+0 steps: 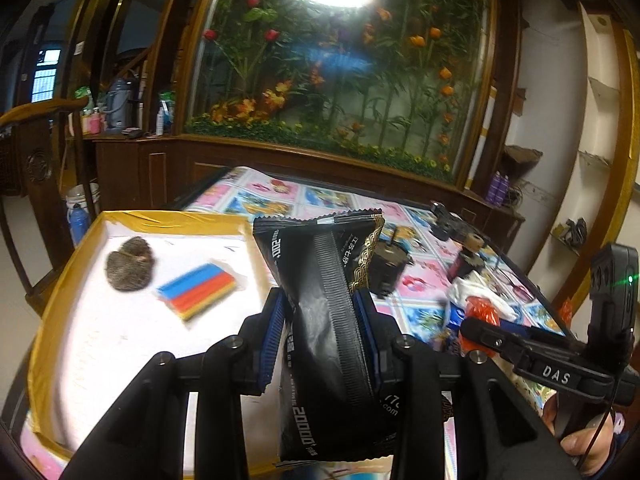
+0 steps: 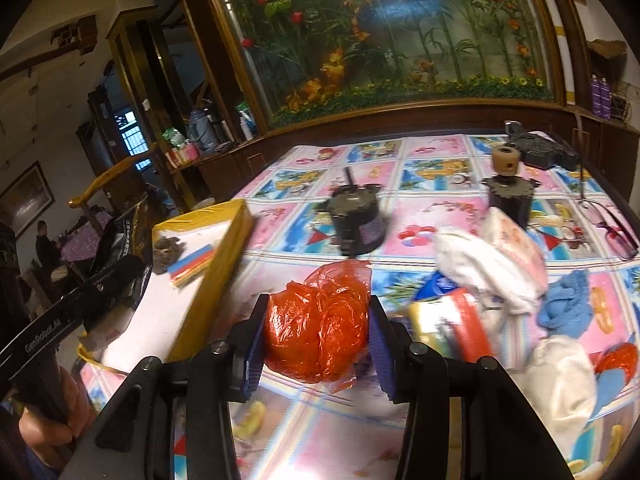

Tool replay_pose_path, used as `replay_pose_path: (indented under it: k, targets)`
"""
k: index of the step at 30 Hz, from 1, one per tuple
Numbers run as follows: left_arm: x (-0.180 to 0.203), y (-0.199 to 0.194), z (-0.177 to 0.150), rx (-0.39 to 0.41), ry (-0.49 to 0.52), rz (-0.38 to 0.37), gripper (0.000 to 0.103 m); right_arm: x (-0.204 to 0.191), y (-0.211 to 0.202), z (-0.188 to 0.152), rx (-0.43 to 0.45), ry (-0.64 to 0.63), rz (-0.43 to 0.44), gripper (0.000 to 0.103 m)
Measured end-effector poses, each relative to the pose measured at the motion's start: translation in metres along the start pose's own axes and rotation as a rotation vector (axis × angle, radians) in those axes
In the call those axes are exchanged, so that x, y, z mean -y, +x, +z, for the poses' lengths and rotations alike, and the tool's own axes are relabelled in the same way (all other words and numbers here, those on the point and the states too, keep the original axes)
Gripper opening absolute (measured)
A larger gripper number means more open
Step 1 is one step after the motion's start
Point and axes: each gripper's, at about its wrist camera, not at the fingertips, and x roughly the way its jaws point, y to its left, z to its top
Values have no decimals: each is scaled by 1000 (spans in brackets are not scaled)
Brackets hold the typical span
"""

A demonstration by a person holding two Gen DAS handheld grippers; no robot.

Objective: Organize soft objects
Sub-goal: 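Carry both bags into the yellow box and open the left gripper while the right lowers the red bag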

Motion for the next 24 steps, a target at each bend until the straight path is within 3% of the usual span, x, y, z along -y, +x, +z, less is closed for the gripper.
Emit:
replay_pose_path:
  k: [6,12,18,24]
  targets:
    - [-46,-11,9,1,-68,77,34,-60,24,12,-34,-83,90,50]
    - [-92,-6,9,-47,-135,149,34,-122,57,24,-73,-132,164,50]
    - [-120,0,5,-78,-172,195,34,-168,96,27,-129,-176,162,50]
    - [-134,12,-1,-137,-190,208,34,-181,133,29,-192,-193,116,50]
